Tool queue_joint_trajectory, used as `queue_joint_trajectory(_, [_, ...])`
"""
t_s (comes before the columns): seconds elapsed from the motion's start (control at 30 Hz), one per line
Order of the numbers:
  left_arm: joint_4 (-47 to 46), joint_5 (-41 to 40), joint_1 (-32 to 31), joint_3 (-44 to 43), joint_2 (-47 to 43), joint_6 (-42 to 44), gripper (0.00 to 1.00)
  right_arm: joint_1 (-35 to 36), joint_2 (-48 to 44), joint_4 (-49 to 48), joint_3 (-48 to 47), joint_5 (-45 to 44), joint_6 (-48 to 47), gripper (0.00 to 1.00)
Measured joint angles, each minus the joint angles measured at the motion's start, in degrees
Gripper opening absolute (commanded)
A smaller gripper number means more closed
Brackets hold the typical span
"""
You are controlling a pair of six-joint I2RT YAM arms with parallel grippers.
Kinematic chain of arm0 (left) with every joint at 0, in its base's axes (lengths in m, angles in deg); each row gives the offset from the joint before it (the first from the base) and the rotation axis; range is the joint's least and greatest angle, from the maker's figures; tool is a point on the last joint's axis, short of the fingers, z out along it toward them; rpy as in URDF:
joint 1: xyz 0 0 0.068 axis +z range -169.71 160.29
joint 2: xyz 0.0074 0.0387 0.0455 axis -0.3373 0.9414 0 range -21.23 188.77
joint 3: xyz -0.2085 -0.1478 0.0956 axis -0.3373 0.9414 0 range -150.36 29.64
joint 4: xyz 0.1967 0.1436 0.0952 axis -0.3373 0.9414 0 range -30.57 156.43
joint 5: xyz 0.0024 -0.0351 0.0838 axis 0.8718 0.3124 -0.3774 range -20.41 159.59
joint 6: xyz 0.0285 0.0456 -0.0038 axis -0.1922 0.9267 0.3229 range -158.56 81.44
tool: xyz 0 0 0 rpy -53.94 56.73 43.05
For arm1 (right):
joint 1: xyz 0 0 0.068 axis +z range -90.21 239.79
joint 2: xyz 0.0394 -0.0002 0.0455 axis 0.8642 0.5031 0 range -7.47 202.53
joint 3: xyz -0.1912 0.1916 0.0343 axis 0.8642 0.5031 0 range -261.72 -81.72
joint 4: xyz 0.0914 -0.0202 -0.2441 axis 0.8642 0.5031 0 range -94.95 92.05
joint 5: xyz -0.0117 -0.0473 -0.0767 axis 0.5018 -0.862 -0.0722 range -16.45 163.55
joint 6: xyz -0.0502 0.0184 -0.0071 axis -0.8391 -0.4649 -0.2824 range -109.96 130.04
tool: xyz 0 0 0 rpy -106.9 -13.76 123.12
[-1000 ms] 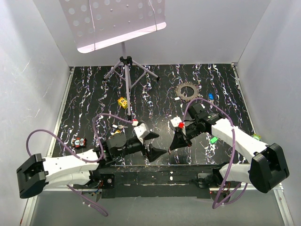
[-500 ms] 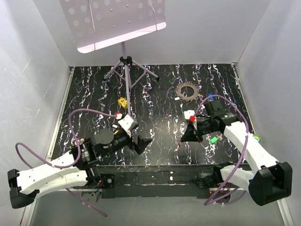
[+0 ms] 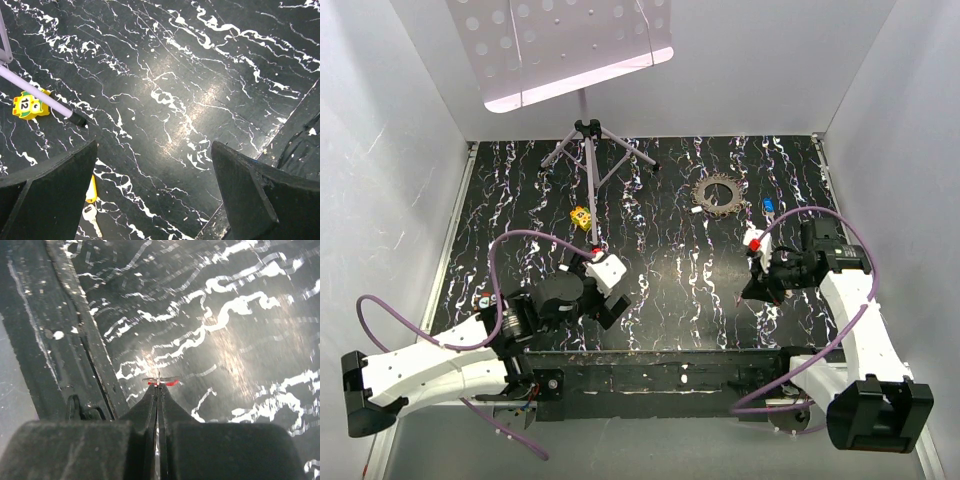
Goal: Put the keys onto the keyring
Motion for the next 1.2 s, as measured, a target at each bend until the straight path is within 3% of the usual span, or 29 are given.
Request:
queue_joint_trajectory(0.2, [2.0,-0.4,0.0,-0.1,2.7,1.5,0.98,-10.3,1.0,4.5,0.0,-2.7,-3.9,0.01])
queue_joint_trajectory(0.4, [5.7,-1.1,0.0,-0.4,1.5,2.6,0.98,-15.0,4.2,6.6,0.0,-5.9,-6.1,0.01])
queue_joint_trajectory(0.6, [6.3,-3.0,0.0,-0.4,-3.2,3.1,0.98,-16.2,6.2,6.1,0.0,-8.9,-5.2,0.01])
queue_joint_trajectory(1.2, [8.4,-3.6,0.0,-0.4,-1.7,3.5,0.98,-16.2,14.1,1.6,0.0,-11.5,0.1,0.01])
